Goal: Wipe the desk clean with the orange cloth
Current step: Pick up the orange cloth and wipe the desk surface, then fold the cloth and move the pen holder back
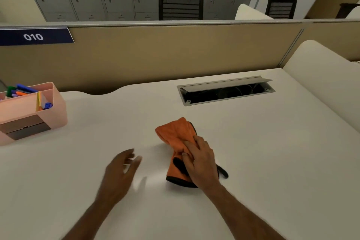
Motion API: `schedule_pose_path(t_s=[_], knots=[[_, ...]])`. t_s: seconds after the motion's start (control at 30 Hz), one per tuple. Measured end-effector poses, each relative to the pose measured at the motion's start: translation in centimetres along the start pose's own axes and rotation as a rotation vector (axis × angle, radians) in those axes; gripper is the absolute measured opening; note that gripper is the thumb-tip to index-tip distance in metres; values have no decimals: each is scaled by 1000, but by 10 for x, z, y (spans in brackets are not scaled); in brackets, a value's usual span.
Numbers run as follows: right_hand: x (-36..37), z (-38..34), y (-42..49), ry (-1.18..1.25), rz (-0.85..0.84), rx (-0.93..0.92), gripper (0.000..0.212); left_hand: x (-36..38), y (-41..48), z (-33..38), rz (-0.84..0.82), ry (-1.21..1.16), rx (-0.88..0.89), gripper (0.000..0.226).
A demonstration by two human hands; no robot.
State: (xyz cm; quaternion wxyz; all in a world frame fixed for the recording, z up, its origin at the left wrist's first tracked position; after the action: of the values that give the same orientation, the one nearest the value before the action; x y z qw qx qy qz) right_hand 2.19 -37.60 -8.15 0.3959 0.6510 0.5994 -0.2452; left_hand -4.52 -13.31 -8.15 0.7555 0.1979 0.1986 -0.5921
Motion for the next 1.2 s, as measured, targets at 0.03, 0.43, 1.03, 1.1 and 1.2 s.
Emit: schedule_pose_path(t_s=[0.03,0.43,1.03,1.1,1.2], knots=[[1,-10,-3,30,-17,-9,37,14,10,13,-53,-135,-83,60],[1,9,27,837,-241,603,89,34,59,97,-253,-449,-21,46],[22,28,62,181,-316,505,35,25,66,-6,-34,-127,-218,60],[20,27,61,21,-221,475,49,-1,67,-21,2,-103,-211,49],[9,18,68,-205,-37,427,66,-64,66,-50,179,-106,-206,34]])
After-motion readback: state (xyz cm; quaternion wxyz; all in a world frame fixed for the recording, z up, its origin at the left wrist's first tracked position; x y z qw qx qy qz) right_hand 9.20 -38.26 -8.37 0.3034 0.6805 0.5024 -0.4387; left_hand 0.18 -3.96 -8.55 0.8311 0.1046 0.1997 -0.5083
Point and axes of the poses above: each hand's wrist, its own y-axis towards the middle knuckle, its own x-axis out of the palm, z = x × y, the point moved 5 cm from there along y, towards the middle knuckle, and after that the axes turned 12 degrees about x, right-handed, at the moved point
